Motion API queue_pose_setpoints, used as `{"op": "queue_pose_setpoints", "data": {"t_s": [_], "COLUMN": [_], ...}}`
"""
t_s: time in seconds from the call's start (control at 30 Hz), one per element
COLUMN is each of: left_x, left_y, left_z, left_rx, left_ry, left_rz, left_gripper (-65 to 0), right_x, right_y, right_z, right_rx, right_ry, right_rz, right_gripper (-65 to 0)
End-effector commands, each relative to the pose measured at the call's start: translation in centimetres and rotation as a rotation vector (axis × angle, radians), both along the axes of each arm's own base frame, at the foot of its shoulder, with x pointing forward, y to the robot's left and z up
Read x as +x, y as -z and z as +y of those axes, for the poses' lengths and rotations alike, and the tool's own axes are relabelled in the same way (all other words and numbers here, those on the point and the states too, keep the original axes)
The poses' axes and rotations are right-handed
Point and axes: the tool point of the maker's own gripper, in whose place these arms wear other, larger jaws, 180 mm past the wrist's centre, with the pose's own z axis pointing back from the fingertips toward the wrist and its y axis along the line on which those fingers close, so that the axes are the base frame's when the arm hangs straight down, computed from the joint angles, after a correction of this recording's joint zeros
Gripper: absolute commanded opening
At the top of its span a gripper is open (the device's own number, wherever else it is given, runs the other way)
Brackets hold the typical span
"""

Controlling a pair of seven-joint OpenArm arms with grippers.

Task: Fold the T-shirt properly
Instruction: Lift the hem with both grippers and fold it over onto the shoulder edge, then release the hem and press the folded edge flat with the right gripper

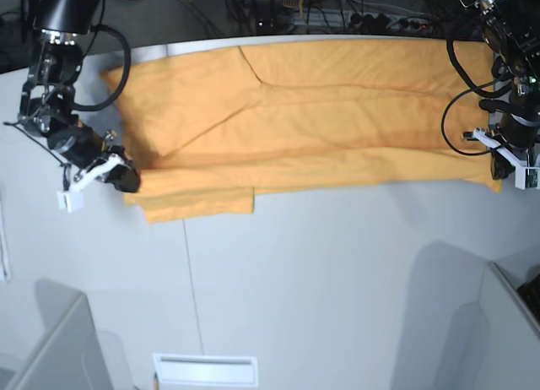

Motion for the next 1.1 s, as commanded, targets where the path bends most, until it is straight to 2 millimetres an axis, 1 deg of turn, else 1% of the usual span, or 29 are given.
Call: {"op": "queue_pose_setpoints", "data": {"t_s": [0.0, 0.1, 0.13, 0.3, 0.37, 0.43, 0.53, 0.6, 0.67, 0.73, 0.87, 0.97, 1.07], "left_x": [0.5, 0.5, 0.3, -1.5, -1.9, -2.1, -2.2, -2.8, -3.8, -4.3, -5.0, -5.3, -6.5], "left_y": [-1.6, -1.8, -1.8, -0.8, -0.5, -0.5, -0.3, 0.0, 0.1, -0.1, -0.6, -0.8, 0.2], "left_z": [0.4, 0.4, 0.3, 0.1, 0.1, 0.0, -0.1, 0.0, 0.7, 1.3, 1.8, 2.3, 2.1], "left_rx": [0.033, 0.037, 0.041, 0.061, 0.058, 0.058, 0.058, 0.063, 0.075, 0.083, 0.117, 0.128, 0.123], "left_ry": [0.007, 0.01, 0.013, 0.025, 0.024, 0.028, 0.029, 0.03, 0.014, -0.002, 0.037, 0.033, 0.039], "left_rz": [-0.04, -0.044, -0.04, 0.012, 0.024, 0.025, 0.034, 0.05, 0.068, 0.071, 0.084, 0.087, 0.127], "left_gripper": [-65.0, -65.0, -65.0, -65.0, -65.0, -65.0, -65.0, -65.0, -65.0, -65.0, -65.0, -65.0, -65.0], "right_x": [0.7, 0.2, 0.1, -1.7, -2.4, -2.6, -3.3, -3.7, -4.0, -4.9, -6.1, -7.3, -8.2], "right_y": [-1.6, -1.3, -1.6, -2.6, -2.9, -3.3, -3.0, -3.0, -3.2, -2.9, -2.2, -1.4, -0.8], "right_z": [-0.4, -0.4, -0.3, 0.9, 1.5, 0.9, -0.3, -1.0, -1.4, -1.6, -1.2, -1.3, -1.2], "right_rx": [-0.005, -0.007, -0.013, -0.037, -0.03, -0.032, -0.038, -0.045, -0.056, -0.064, -0.067, -0.066, -0.062], "right_ry": [-0.001, -0.015, -0.022, -0.058, -0.059, -0.035, -0.005, 0.006, 0.008, 0.009, -0.003, -0.003, 0.001], "right_rz": [-0.049, -0.019, -0.025, -0.05, -0.061, -0.069, -0.035, -0.019, -0.014, 0.006, 0.037, 0.073, 0.095], "right_gripper": [-65.0, -65.0, -65.0, -65.0, -65.0, -65.0, -65.0, -65.0, -65.0, -65.0, -65.0, -65.0, -65.0]}}
